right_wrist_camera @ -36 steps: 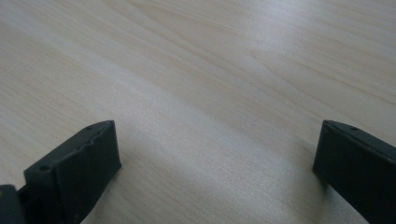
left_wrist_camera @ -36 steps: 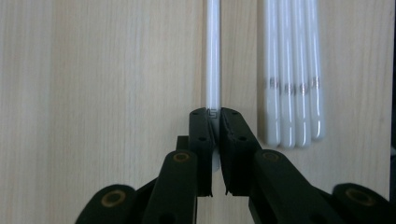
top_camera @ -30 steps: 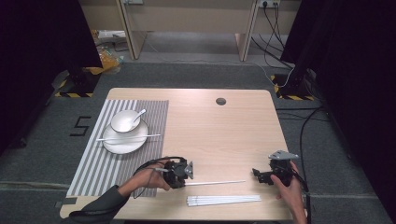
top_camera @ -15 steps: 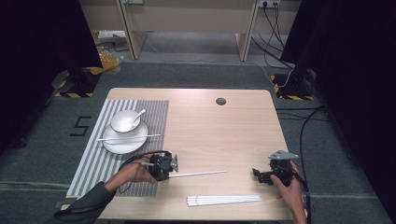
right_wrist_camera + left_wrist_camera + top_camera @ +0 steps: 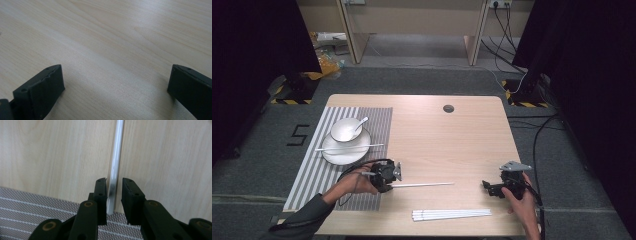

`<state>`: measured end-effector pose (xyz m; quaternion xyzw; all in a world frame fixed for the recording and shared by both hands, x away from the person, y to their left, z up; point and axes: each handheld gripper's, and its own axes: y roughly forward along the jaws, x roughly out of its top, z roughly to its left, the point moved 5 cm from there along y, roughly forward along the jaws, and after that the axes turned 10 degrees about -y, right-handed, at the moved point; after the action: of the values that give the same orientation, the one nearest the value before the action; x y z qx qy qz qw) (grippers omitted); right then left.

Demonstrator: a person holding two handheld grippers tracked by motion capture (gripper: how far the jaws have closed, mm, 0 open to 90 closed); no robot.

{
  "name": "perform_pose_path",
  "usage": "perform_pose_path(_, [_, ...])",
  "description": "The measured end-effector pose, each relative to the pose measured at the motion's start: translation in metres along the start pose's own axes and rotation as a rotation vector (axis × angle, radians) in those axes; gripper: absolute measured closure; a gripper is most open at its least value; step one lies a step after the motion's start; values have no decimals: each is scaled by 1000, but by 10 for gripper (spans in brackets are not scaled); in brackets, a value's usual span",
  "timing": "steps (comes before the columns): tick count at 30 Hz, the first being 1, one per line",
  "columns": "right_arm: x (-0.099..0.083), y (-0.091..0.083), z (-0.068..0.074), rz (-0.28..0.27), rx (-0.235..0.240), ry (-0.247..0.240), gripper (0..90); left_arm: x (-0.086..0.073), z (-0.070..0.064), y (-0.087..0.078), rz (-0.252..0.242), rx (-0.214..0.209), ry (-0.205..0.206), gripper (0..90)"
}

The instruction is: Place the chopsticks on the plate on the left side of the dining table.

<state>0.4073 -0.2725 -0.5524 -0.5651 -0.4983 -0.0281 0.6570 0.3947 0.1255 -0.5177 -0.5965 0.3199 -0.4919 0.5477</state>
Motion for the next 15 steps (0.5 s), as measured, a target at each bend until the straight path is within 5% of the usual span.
perform_pose_path(15, [0, 0, 0, -1, 2, -3, 6, 40, -11, 9, -39, -25, 18, 704])
